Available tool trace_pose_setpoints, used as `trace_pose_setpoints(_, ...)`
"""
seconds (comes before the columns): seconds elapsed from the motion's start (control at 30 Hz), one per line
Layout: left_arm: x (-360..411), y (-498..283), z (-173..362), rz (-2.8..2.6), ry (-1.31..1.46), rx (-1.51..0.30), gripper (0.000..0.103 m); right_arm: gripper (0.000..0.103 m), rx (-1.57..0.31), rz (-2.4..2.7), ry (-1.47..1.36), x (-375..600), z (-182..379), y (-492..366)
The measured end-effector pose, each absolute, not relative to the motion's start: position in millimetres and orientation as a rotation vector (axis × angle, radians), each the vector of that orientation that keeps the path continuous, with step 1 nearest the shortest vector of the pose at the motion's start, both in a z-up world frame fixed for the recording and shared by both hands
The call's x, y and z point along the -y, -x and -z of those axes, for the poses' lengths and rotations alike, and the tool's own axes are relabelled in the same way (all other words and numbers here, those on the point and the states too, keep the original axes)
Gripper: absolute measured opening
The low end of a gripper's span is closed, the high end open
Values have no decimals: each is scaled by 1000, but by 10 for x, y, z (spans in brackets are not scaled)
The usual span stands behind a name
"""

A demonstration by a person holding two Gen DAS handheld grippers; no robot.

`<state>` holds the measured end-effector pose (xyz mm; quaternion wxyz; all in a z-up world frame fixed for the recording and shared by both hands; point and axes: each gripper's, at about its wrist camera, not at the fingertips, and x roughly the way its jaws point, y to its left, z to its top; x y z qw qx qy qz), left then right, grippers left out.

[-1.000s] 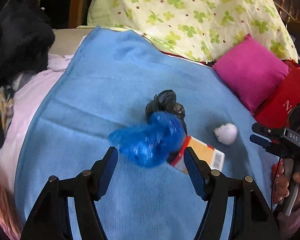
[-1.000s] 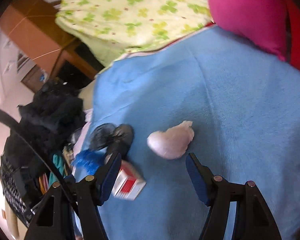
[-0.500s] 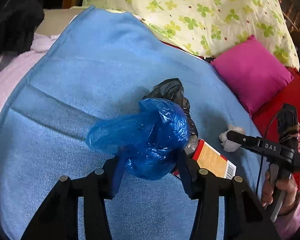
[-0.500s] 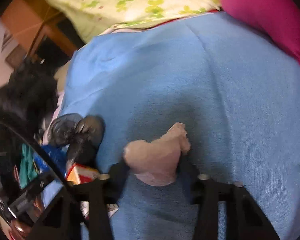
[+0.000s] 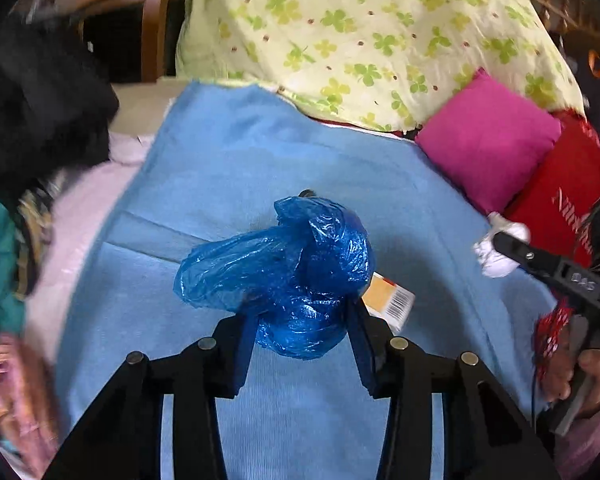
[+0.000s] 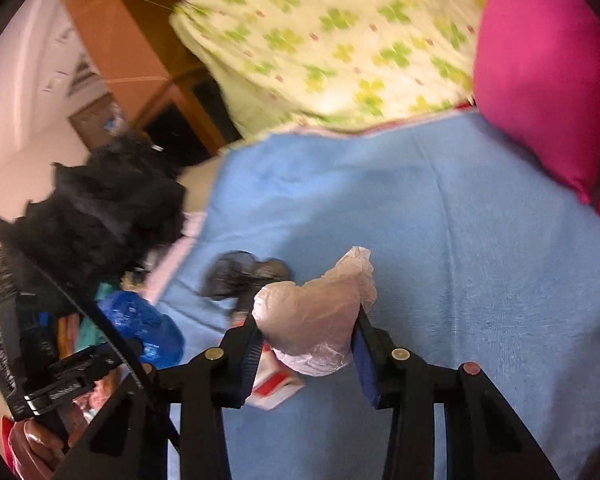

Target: Collect trash

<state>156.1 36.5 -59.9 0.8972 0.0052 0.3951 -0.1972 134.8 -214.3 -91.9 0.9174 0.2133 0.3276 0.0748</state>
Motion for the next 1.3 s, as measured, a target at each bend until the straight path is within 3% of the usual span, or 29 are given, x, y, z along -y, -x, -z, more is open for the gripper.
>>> trace_pose_setpoints(0.63, 707, 15, -510, 422, -300, -474, 46, 45, -422, -111, -305, 2155, -265, 730)
trace_pose_setpoints(1.3, 1156, 652, -793, 482, -404, -348, 46, 46, -333, -20, -217, 2269, -640, 1583)
